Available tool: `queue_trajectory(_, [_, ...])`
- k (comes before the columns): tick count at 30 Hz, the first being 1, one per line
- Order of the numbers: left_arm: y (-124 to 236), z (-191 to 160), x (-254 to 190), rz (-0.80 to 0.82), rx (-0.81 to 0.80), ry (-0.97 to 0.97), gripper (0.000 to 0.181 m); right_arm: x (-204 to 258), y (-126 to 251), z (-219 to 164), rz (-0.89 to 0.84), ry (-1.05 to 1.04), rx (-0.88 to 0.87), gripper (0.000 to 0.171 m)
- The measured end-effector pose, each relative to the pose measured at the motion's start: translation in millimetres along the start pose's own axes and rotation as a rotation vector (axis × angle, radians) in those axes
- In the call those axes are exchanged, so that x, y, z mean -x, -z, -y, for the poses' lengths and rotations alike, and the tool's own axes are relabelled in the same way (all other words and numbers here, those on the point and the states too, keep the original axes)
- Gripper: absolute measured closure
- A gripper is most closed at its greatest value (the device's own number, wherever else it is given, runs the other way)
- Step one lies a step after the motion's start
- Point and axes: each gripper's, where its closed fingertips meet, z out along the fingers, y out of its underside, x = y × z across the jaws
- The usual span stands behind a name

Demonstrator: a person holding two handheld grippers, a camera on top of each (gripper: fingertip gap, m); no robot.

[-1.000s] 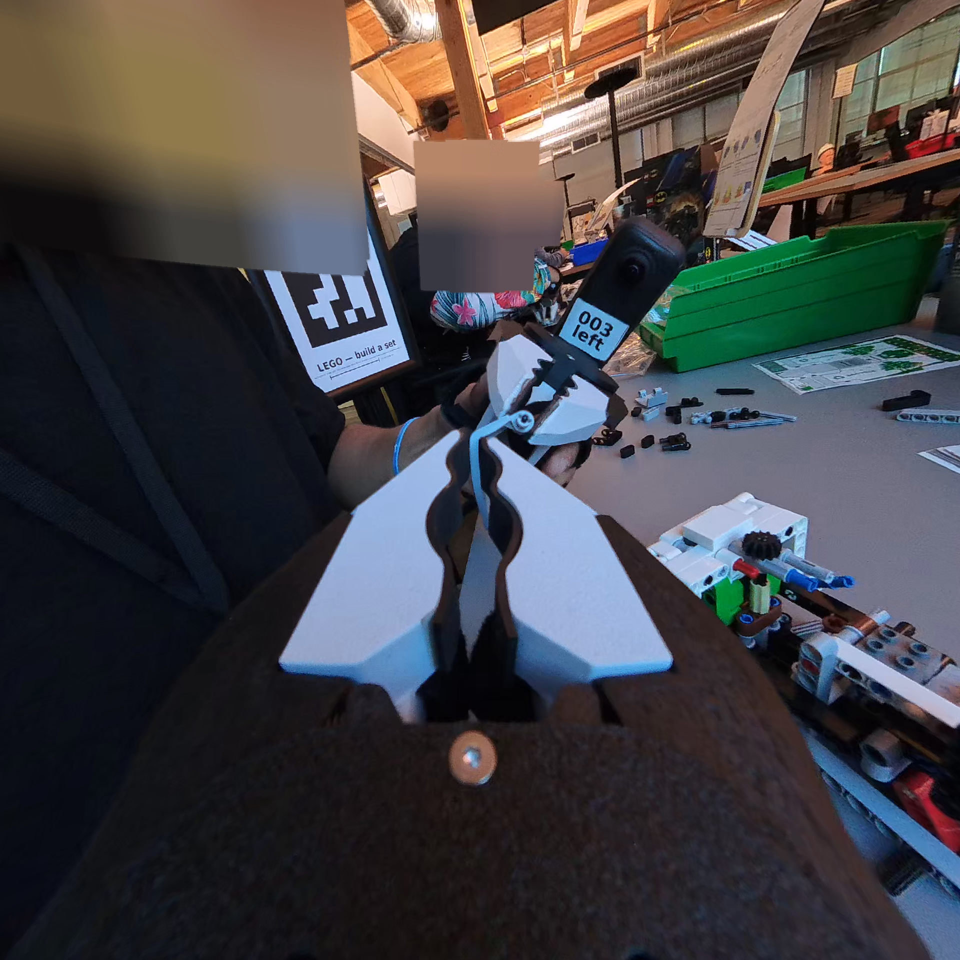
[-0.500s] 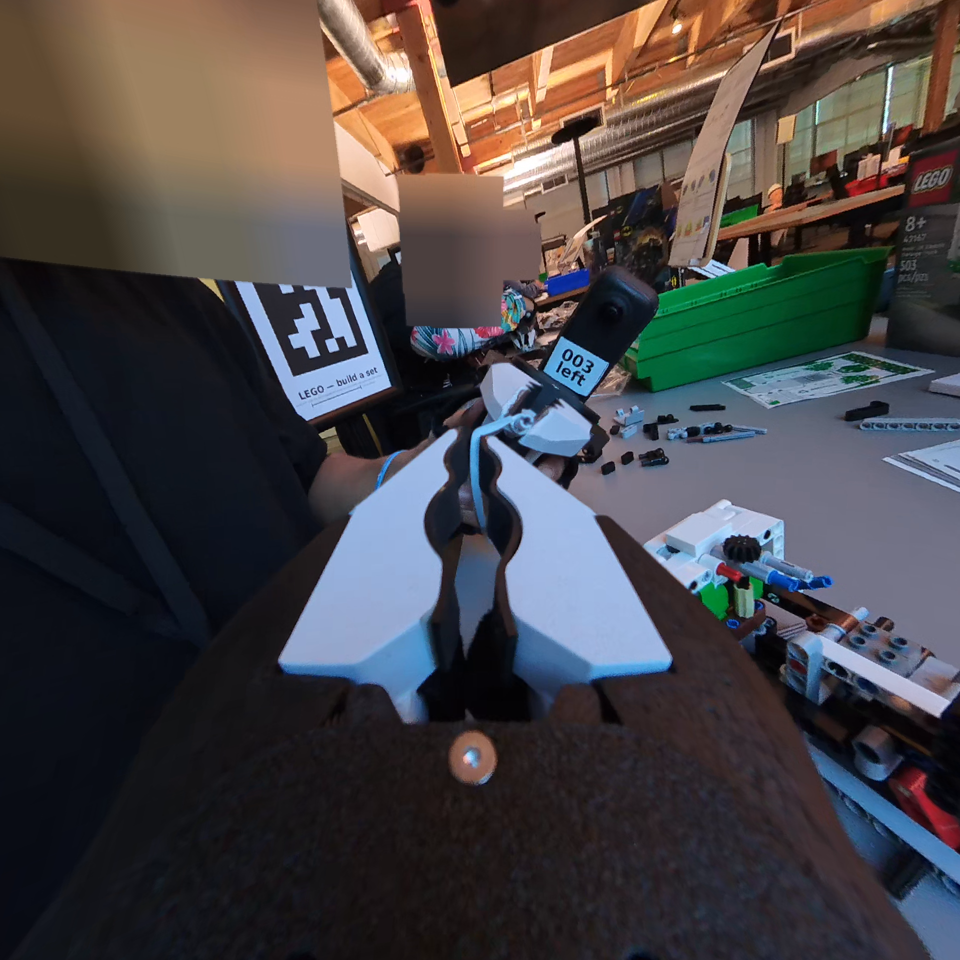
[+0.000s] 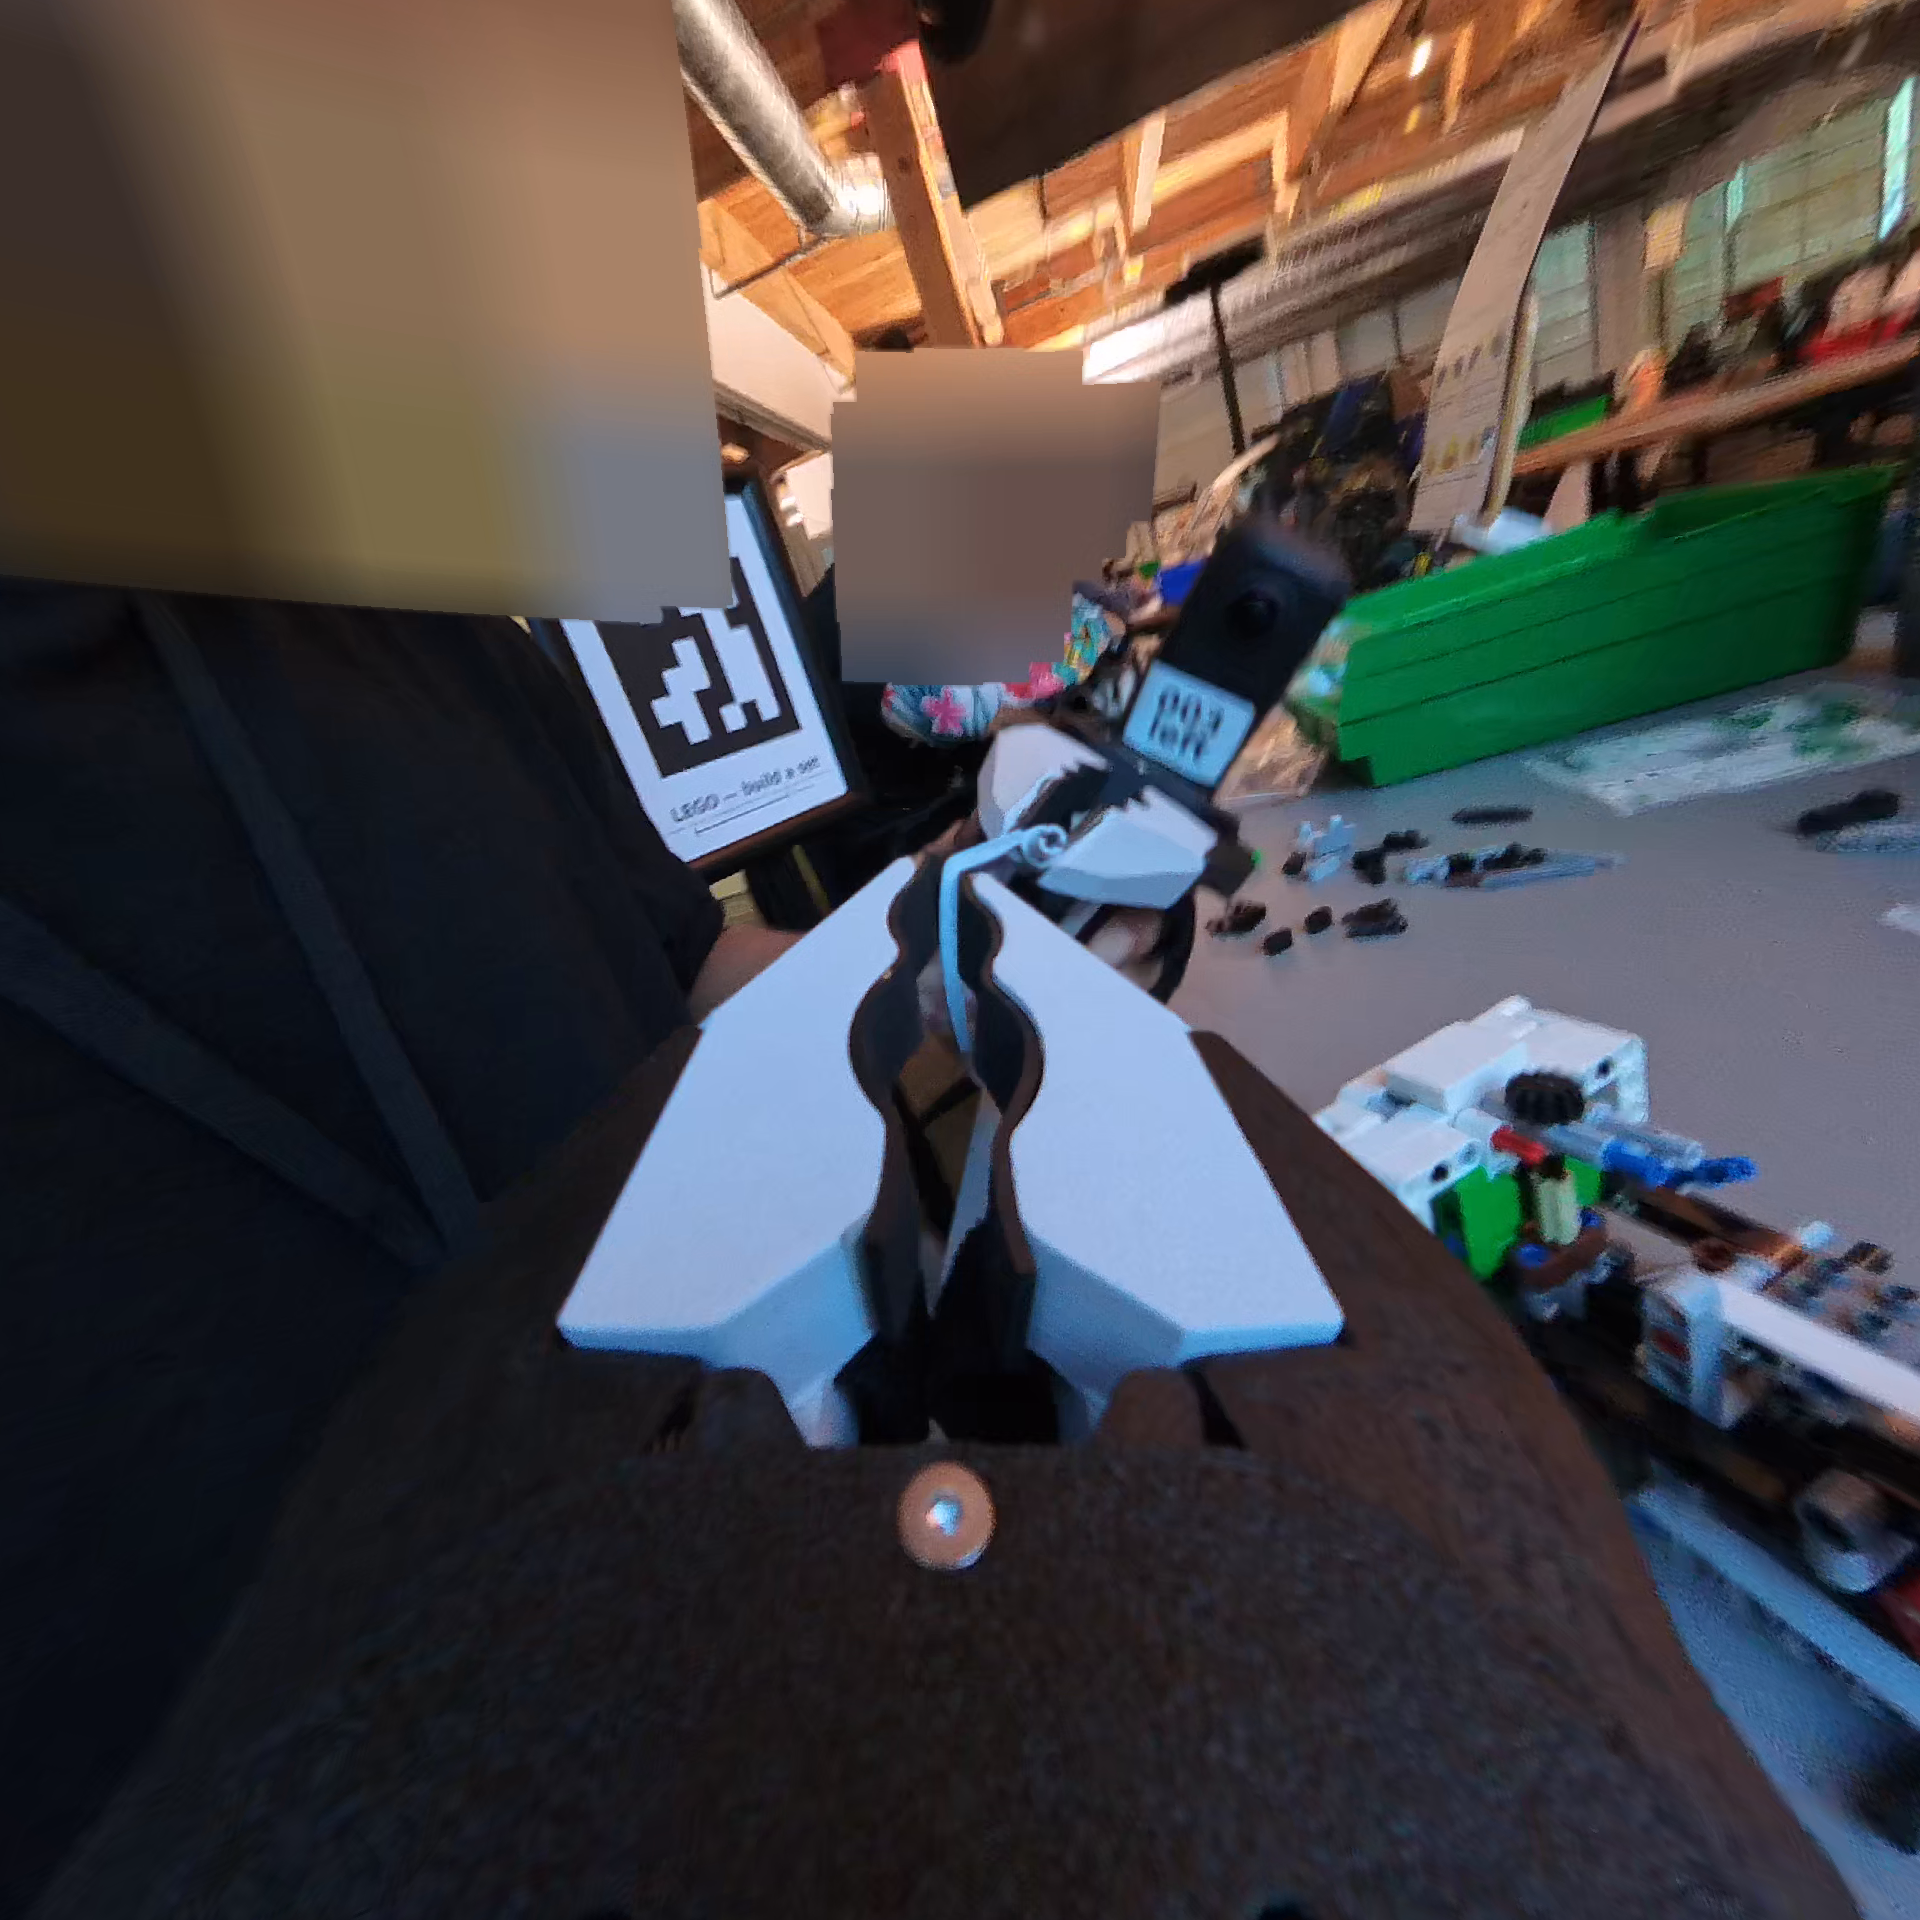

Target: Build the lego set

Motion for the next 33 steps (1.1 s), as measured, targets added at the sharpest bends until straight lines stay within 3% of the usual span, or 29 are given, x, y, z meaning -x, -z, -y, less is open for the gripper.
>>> queue_trajectory(1, [2, -3, 4, 0.048, 0.038, -0.047, 0.178, -2, -1, -8, 0.01, -0.061, 0.047, 0.169])
queue_trajectory(6, [10, -13, 5, 0.261, 0.237, -0.366, 0.177, -10, 6, -12, 0.003, -0.223, 0.101, 0.148])
queue_trajectory(10, [10, -16, 5, 0.351, 0.337, -0.524, 0.177, -10, -5, -23, -0.025, -0.228, 0.19, 0.148])
queue_trajectory(14, [6, -23, 5, 0.371, 0.391, -0.577, 0.177, -5, -9, -26, -0.024, -0.201, 0.224, 0.165])
queue_trajectory(19, [5, -25, 0, 0.378, 0.414, -0.628, 0.177, -1, -8, -29, -0.042, -0.065, 0.262, 0.168])
queue_trajectory(33, [8, -36, -8, 0.34, 0.469, -0.693, 0.177, 10, -8, -33, -0.011, 0.023, 0.288, 0.17])
